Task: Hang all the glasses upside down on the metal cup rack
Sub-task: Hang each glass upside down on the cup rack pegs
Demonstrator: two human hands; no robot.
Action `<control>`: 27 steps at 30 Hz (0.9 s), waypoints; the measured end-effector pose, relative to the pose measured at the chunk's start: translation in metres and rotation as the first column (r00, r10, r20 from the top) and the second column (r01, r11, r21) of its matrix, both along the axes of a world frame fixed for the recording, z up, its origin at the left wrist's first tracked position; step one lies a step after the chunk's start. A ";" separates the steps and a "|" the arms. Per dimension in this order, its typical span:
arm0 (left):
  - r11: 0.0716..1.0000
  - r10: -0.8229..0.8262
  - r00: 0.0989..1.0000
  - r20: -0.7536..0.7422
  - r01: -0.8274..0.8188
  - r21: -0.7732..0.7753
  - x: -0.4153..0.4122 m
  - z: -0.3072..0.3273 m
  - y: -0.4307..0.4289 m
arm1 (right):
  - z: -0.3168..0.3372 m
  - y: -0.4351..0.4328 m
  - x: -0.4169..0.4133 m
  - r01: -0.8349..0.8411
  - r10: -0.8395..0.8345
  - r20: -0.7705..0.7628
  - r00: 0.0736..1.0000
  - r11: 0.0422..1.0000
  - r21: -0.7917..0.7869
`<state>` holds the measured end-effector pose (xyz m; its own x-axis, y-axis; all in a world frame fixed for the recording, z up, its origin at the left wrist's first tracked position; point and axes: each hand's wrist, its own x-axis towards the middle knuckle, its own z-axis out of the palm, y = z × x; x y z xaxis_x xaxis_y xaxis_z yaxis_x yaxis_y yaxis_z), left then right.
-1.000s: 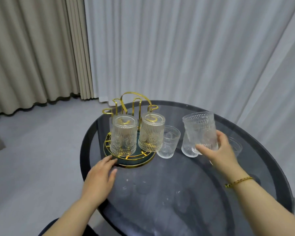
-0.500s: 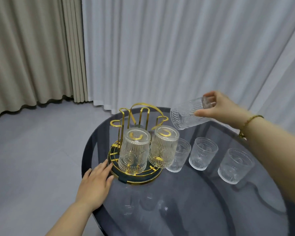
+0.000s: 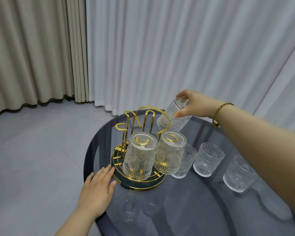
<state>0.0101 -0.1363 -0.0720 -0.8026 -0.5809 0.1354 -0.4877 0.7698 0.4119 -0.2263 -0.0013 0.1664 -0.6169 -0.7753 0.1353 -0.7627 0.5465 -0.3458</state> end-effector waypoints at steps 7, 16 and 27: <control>1.000 0.003 1.000 -0.014 -0.003 0.008 -0.001 -0.001 -0.001 | -0.021 -0.016 -0.003 -0.049 0.041 0.065 0.997 0.992 0.119; 1.000 0.004 1.000 -0.021 -0.003 0.017 -0.002 -0.003 -0.002 | -0.042 -0.030 -0.001 -0.137 0.126 0.071 0.990 0.972 0.190; 1.000 0.017 1.000 -0.019 -0.017 0.019 -0.001 0.001 -0.001 | -0.049 -0.036 -0.003 -0.180 0.168 0.075 0.983 0.959 0.220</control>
